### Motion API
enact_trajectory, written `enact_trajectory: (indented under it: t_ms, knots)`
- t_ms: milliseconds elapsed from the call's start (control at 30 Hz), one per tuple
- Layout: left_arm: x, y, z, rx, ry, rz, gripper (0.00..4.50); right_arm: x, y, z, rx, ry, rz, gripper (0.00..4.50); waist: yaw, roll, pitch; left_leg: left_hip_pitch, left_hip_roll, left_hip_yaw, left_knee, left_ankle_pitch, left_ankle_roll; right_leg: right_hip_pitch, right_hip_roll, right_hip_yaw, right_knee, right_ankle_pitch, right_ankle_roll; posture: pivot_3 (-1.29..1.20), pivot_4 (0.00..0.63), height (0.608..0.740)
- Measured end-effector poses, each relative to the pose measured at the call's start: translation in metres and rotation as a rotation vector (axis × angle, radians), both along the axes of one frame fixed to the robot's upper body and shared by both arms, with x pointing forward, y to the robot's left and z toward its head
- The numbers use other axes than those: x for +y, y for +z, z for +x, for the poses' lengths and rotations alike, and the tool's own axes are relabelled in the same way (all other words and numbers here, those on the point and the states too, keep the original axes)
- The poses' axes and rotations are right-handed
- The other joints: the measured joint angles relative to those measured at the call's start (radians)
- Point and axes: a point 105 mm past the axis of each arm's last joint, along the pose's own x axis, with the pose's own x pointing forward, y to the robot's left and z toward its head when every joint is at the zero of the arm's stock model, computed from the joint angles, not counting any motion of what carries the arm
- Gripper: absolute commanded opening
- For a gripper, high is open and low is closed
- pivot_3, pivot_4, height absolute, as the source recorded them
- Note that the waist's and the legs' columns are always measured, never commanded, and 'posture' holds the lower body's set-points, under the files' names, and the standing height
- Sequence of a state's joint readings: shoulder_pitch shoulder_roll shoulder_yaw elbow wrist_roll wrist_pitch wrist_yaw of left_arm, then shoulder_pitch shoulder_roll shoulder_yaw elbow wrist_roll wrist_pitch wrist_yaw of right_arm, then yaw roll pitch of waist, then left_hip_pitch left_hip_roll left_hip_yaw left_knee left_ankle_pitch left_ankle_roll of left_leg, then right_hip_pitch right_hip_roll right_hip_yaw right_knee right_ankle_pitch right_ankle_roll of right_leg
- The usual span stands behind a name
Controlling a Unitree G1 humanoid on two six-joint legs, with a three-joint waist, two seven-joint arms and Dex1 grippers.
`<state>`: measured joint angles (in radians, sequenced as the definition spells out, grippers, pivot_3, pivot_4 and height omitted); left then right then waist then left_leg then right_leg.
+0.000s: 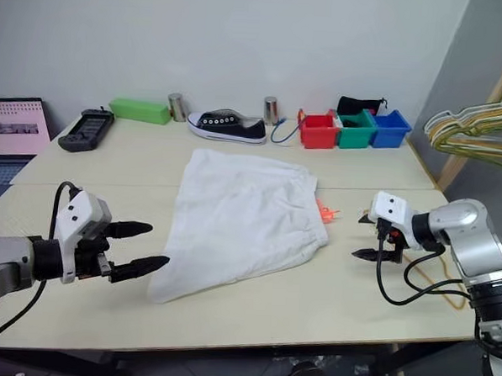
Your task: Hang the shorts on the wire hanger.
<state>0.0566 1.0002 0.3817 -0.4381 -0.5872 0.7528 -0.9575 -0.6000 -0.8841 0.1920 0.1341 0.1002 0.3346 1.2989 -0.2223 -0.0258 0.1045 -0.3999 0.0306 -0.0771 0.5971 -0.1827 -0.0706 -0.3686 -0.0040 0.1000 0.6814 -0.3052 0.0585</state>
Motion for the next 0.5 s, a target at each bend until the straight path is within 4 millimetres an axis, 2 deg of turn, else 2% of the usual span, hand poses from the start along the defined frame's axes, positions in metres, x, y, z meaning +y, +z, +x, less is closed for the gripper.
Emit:
enact_trajectory:
  t_ms: [200, 500]
  knots:
    - [0.001, 0.002, 0.002, -0.014, 0.007, 0.002, 4.5, 0.006, 0.0, 0.002, -0.016, 0.024, 0.002, 4.41, 0.002, 0.0, -0.001, -0.001, 0.0, 0.0, 0.0, 0.0, 0.0, 0.0, 0.0, 0.0, 0.0, 0.0, 0.001, -0.11, 0.0, 0.74]
    - [0.001, -0.007, -0.006, 0.02, 0.008, 0.018, 4.5, 0.018, -0.003, 0.008, -0.093, 0.08, -0.024, 4.41, -0.001, 0.001, -0.002, 0.0, 0.0, 0.0, 0.0, 0.0, 0.0, 0.0, 0.0, 0.0, 0.0, 0.001, 0.001, -0.12, 0.006, 0.74]
